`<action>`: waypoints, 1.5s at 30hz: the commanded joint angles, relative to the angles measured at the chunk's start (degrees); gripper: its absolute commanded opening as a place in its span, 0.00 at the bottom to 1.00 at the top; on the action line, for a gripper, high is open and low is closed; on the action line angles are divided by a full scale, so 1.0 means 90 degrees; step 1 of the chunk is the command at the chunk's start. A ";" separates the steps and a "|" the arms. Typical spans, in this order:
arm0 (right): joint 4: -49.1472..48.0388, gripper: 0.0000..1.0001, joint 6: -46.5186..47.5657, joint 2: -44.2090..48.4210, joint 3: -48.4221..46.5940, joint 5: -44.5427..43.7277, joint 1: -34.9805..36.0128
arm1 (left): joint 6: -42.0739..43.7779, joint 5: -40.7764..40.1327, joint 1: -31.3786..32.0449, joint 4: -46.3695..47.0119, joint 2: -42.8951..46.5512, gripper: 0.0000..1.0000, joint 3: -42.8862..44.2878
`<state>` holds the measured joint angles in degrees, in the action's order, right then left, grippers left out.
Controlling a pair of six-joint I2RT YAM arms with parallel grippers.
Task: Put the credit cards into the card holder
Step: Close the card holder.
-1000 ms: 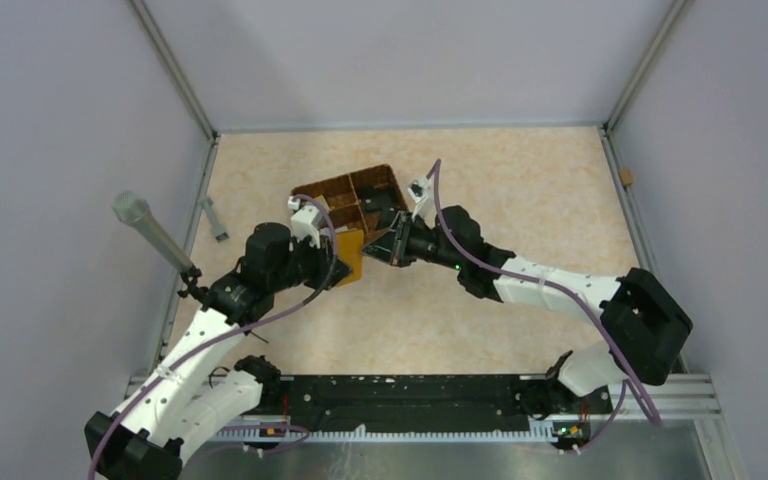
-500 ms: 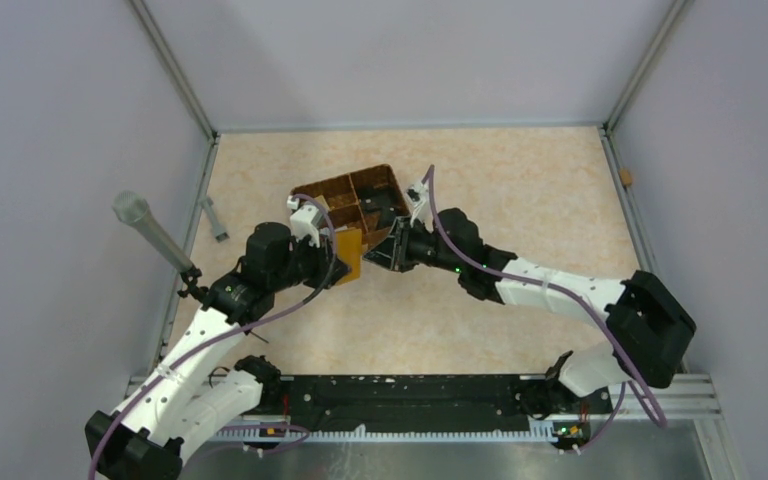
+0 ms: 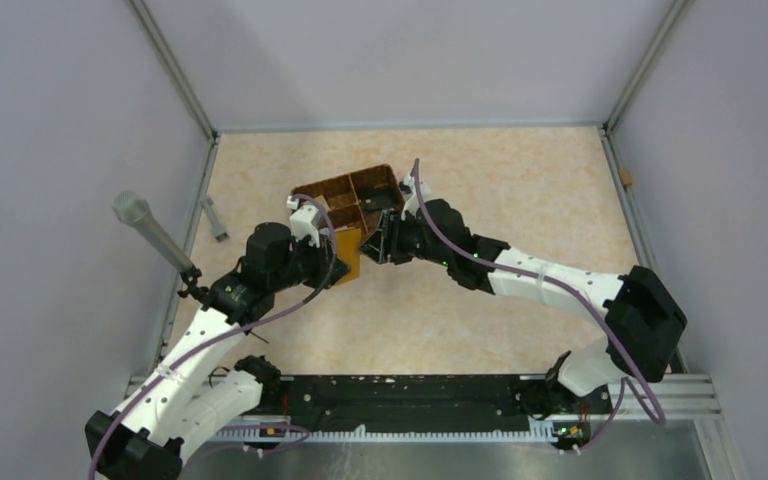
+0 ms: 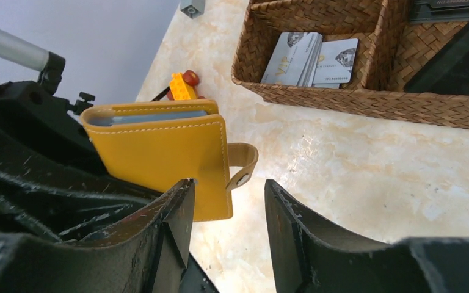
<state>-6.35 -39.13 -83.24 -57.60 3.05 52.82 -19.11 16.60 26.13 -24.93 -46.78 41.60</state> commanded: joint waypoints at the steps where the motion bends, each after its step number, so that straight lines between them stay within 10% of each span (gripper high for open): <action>1: 0.0080 0.47 -0.0019 -0.0284 -0.0445 -0.0109 0.0100 | 0.0063 0.0038 -0.0003 0.0137 0.0003 0.00 0.0290; 12: -0.0036 0.25 -0.0318 -0.0437 -0.0415 -0.0194 0.0112 | 0.0073 0.0065 -0.0005 0.0133 0.0006 0.00 0.0290; 30: -0.0071 0.33 -0.0345 -0.0215 -0.0423 -0.0512 0.0112 | 0.0073 0.0147 -0.0003 0.0123 -0.0076 0.00 0.0294; 45: -0.0364 0.00 -0.0310 0.0082 -0.0032 -0.0484 0.0106 | 0.0073 0.0057 -0.0003 0.0082 -0.0089 0.00 0.0300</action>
<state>-5.56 -42.22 -86.83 -58.50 -1.06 53.15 -19.11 17.04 26.13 -25.39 -47.53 41.60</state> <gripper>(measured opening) 0.029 0.202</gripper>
